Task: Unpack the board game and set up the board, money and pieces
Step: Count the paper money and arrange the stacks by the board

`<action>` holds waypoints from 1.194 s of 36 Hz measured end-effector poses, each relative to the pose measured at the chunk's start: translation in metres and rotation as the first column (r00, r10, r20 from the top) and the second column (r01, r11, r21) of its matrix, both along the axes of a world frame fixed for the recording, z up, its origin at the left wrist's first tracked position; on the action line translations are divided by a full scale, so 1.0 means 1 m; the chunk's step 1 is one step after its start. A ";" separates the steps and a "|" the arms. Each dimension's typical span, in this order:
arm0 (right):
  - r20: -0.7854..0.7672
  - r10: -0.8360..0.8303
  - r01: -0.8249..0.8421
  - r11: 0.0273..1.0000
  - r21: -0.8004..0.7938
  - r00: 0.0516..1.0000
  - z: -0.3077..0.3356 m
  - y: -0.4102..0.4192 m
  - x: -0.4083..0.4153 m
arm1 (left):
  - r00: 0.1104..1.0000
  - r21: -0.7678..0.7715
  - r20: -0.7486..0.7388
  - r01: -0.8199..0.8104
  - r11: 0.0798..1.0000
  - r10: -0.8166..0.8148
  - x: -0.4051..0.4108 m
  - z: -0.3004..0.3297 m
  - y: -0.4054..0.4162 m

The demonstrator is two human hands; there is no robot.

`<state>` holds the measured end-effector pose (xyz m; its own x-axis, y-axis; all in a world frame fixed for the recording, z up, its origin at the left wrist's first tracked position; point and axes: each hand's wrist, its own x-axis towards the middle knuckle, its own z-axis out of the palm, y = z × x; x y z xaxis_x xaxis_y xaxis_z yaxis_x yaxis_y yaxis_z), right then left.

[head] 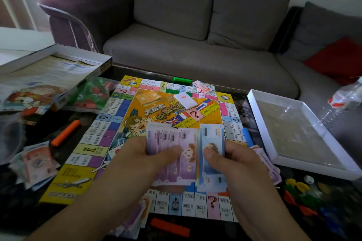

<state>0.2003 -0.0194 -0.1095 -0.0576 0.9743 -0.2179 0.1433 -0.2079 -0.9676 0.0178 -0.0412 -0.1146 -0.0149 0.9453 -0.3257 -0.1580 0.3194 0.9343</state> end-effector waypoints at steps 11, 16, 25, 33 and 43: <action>0.034 0.019 -0.020 0.999 0.047 0.999 0.008 -0.009 -0.003 | 0.996 0.045 -0.088 -0.021 0.999 0.025 -0.002 -0.002 -0.003; 0.038 0.030 -0.032 0.998 0.054 0.999 0.007 -0.011 -0.006 | 0.997 0.056 -0.069 0.021 0.998 -0.017 -0.004 -0.001 -0.004; 0.007 0.048 -0.048 0.997 0.052 0.999 0.004 -0.010 -0.006 | 0.997 0.111 -0.075 -0.028 0.993 0.036 -0.002 0.004 -0.008; -0.031 0.019 -0.017 0.999 0.045 0.999 0.001 -0.008 -0.005 | 0.995 0.090 -0.071 -0.063 0.994 0.070 -0.004 0.002 -0.005; -0.057 0.035 -0.034 0.999 0.012 0.998 0.002 -0.008 -0.003 | 0.990 0.093 -0.089 -0.106 0.990 0.114 -0.002 -0.002 -0.003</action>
<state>0.1978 -0.0273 -0.1074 -0.1034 0.9739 -0.2022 0.0951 -0.1926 -0.9767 0.0155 -0.0446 -0.1169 -0.1467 0.9611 -0.2341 -0.0983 0.2213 0.9702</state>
